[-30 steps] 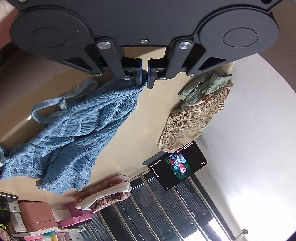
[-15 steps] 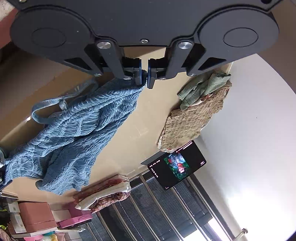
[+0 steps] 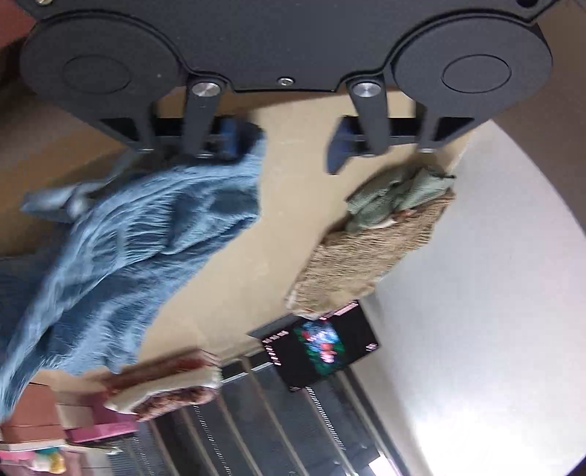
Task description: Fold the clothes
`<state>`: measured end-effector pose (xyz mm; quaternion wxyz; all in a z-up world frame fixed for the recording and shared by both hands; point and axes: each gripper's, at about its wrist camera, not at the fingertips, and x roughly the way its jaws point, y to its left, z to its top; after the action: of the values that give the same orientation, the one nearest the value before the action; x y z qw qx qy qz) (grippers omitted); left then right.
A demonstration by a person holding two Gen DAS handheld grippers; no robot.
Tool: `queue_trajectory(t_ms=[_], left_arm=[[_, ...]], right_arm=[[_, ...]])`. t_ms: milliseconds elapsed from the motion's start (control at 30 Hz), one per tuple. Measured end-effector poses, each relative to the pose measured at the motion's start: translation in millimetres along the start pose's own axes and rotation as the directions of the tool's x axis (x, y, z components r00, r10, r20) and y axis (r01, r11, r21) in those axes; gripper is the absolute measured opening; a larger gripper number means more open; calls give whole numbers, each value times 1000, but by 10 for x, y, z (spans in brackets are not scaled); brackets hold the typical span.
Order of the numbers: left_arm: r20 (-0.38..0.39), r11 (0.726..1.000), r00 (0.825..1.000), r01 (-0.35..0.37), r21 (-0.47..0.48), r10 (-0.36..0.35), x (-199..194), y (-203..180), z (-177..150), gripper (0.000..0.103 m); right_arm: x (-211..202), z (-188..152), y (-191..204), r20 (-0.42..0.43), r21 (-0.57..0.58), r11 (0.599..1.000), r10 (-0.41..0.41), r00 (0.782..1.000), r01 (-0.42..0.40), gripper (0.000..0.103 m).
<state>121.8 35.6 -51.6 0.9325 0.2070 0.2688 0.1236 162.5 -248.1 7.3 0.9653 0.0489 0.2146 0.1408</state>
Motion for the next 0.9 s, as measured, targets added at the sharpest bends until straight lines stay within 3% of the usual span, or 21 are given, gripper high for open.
queue_trajectory(t_ms=[200,367,567,700,900], left_arm=[[7,999,999,-40,-22,40,13,-8,-4,61],[36,996,996,-84,17,84,-48,-125,-33,62],[100,985,986,-142,101,132,-173,-321,-83,72],[113,981,984,-151,124,138,-202,-377,-84,72],[112,990,990,-101,94,91,-201,-305,-82,71]], right_arm=[[-33,87,-212,40,88,996,-29,999,25,2],[63,-77,-406,-26,142,987,-79,997,82,2],[132,-228,-565,-76,187,971,-135,988,147,3],[141,-274,-599,-87,205,966,-142,986,157,3],[133,-300,-645,-82,237,955,-165,983,180,2]])
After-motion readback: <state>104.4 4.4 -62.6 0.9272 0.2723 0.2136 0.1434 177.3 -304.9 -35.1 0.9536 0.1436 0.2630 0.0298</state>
